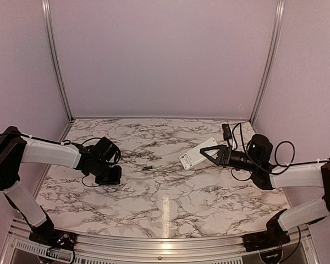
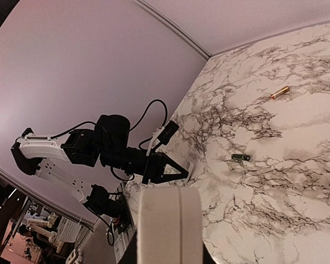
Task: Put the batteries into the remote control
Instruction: Place the battery cover at the center of the board.
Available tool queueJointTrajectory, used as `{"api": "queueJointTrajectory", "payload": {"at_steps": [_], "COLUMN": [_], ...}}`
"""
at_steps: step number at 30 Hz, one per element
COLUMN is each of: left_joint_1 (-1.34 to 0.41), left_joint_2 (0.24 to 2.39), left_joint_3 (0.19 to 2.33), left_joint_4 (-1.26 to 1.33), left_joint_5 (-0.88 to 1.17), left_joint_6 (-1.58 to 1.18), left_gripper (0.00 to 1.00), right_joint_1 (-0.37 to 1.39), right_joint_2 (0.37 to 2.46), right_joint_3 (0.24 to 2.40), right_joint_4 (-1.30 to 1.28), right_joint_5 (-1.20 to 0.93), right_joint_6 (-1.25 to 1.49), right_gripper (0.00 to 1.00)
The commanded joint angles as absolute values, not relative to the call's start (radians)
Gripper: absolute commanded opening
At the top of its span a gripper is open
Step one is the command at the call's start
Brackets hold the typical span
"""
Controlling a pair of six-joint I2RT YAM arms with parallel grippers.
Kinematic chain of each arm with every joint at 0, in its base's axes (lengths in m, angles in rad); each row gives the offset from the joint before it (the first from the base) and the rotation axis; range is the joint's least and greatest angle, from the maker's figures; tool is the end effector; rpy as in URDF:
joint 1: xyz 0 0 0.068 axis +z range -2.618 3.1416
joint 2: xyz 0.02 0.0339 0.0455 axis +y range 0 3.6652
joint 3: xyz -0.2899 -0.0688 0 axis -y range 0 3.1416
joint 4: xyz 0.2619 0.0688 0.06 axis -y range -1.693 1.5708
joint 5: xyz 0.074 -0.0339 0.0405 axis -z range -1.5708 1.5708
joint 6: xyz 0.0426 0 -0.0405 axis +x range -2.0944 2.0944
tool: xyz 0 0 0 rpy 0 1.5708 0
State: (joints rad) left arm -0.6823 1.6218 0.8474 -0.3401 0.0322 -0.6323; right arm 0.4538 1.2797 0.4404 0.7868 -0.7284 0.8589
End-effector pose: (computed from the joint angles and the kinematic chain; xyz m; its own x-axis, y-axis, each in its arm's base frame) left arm 0.2439 -0.1999 0.1581 -0.9410 0.0035 -0.3384 0.1055 0.9531 -0.2837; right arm 0.2231 0.1404 0.2308 -0.7309 0.2721 -0.6259 -0.5683 0.2652 0.7789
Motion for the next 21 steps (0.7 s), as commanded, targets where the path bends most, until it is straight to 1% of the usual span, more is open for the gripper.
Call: {"api": "queueJointTrajectory", "payload": {"at_steps": [1, 3, 4, 5, 6, 13, 14, 15, 16, 18, 21], "left_joint_1": [-0.681, -0.681, -0.681, -0.681, -0.681, -0.680, -0.680, -0.680, -0.680, -0.680, -0.681], "left_joint_2": [1.667, 1.677, 1.680, 1.682, 1.685, 1.680, 1.670, 1.657, 1.643, 1.613, 1.574], "left_joint_3": [0.890, 0.902, 0.908, 0.913, 0.917, 0.936, 0.939, 0.944, 0.947, 0.953, 0.956], "left_joint_4": [-0.390, -0.397, -0.401, -0.405, -0.407, -0.429, -0.429, -0.427, -0.421, -0.400, -0.356], "left_joint_5": [0.007, 0.008, 0.008, 0.011, 0.017, 0.026, 0.025, 0.026, 0.030, 0.051, 0.106], "left_joint_6": [-0.590, -0.579, -0.572, -0.566, -0.561, -0.530, -0.524, -0.516, -0.506, -0.480, -0.430], "left_gripper": [0.00, 0.00, 0.02, 0.08, 0.11, 0.24, 0.27, 0.33, 0.36, 0.46, 0.52], "right_joint_1": [0.442, 0.442, 0.443, 0.443, 0.443, 0.442, 0.442, 0.443, 0.442, 0.443, 0.442], "right_joint_2": [1.295, 1.302, 1.306, 1.308, 1.311, 1.337, 1.339, 1.341, 1.344, 1.351, 1.358], "right_joint_3": [0.454, 0.455, 0.457, 0.459, 0.462, 0.476, 0.478, 0.481, 0.484, 0.488, 0.496], "right_joint_4": [0.811, 0.818, 0.820, 0.821, 0.821, 0.813, 0.812, 0.806, 0.802, 0.795, 0.780], "right_joint_5": [-0.747, -0.754, -0.757, -0.760, -0.761, -0.788, -0.793, -0.798, -0.804, -0.817, -0.846], "right_joint_6": [0.845, 0.845, 0.845, 0.843, 0.843, 0.831, 0.825, 0.820, 0.814, 0.804, 0.785], "right_gripper": [0.00, 0.00, 0.00, 0.00, 0.00, 0.00, 0.00, 0.00, 0.00, 0.00, 0.00]}}
